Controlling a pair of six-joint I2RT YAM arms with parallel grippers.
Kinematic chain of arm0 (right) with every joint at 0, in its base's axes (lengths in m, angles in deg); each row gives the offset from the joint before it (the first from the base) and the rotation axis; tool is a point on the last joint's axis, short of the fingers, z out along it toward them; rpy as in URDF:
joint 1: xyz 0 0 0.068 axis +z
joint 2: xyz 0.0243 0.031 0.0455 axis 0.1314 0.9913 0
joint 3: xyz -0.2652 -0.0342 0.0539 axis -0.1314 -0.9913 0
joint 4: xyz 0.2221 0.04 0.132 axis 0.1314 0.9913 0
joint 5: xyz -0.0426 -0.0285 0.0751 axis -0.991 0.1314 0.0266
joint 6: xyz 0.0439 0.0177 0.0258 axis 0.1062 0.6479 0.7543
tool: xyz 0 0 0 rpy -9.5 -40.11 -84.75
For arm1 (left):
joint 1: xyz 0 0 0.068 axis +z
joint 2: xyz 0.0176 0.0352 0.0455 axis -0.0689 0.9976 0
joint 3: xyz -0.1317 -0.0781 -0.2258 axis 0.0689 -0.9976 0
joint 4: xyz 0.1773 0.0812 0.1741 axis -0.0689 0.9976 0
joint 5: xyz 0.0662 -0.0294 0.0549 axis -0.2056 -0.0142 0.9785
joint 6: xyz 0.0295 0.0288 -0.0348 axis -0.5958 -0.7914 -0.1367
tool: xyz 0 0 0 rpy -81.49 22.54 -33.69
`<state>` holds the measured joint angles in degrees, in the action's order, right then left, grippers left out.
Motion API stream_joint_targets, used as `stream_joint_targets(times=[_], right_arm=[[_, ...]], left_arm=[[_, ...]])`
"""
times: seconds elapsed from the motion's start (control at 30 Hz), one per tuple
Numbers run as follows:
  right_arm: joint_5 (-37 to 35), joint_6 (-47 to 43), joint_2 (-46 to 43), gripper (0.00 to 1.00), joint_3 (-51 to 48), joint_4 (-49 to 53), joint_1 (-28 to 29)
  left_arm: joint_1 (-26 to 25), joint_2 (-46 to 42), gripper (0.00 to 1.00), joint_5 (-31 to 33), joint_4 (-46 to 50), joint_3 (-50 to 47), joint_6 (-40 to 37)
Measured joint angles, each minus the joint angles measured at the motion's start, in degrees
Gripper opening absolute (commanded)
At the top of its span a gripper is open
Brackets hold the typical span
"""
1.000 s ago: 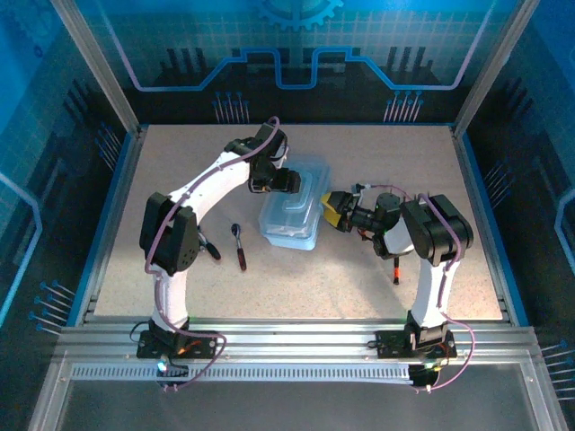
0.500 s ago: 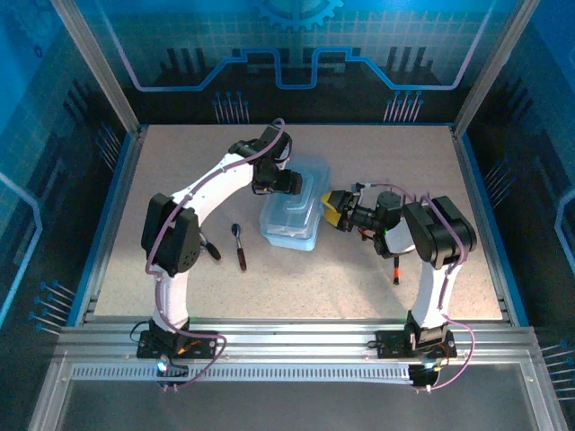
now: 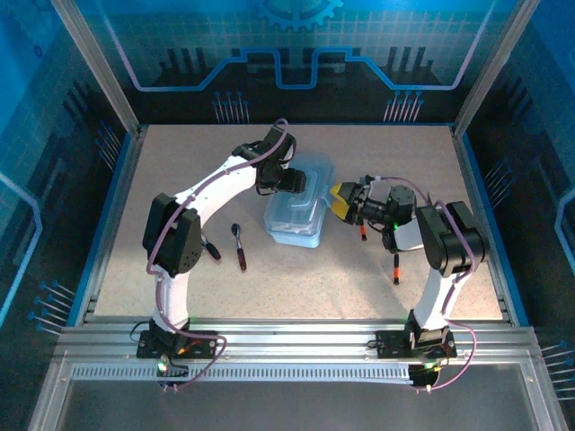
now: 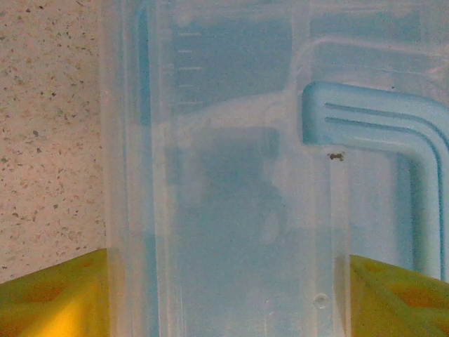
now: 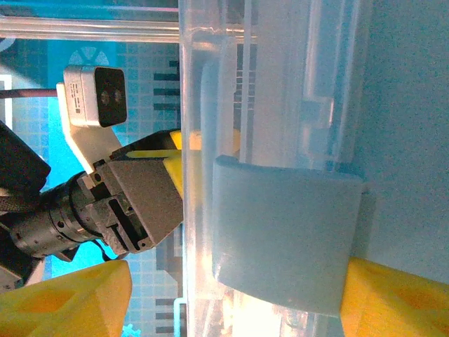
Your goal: Pack the tool kit
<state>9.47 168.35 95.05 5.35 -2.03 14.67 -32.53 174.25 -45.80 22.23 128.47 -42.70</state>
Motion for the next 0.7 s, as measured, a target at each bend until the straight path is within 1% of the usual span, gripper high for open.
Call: stream_joint_targets(times=[0.07, 0.17, 0.23, 0.3, 0.4, 0.5, 0.6, 0.7], right_arm=[[0.37, 0.00, -0.09, 0.73, -0.46, 0.70, -1.29], [1.03, -2.62, -2.19, 0.72, -2.67, 2.75, -5.86], [0.94, -5.73, -4.55, 0.72, -3.58, 6.34, -9.16], [0.02, -10.27, -7.89, 0.73, -3.72, 13.14, -10.99], [-2.19, -18.91, -15.26, 0.74, -2.60, 27.30, -10.75], [-5.44, -27.41, -21.59, 0.74, 1.25, 40.76, -9.44], [-8.59, -34.25, -26.05, 0.75, 4.72, 50.36, -7.72], [-11.39, -39.10, -28.13, 0.75, 6.34, 57.33, -5.51]], left_arm=[[0.00, 0.07, 0.69, -0.13, -0.44, 0.02, 0.46], [-0.22, 0.22, 0.68, 0.11, -0.37, 0.42, 0.66], [-0.26, 0.31, 0.68, 0.11, -0.04, 0.76, 0.81], [-0.26, 0.35, 0.67, 0.07, 0.09, 0.90, 0.83], [-0.26, 0.35, 0.67, -0.11, 0.37, 1.16, 0.96], [-0.26, 0.35, 0.67, -0.39, 0.44, 1.22, 1.01], [-0.26, 0.35, 0.66, -0.70, 0.44, 1.27, 1.05], [-0.20, 0.35, 0.64, -1.25, 0.59, 1.44, 1.27]])
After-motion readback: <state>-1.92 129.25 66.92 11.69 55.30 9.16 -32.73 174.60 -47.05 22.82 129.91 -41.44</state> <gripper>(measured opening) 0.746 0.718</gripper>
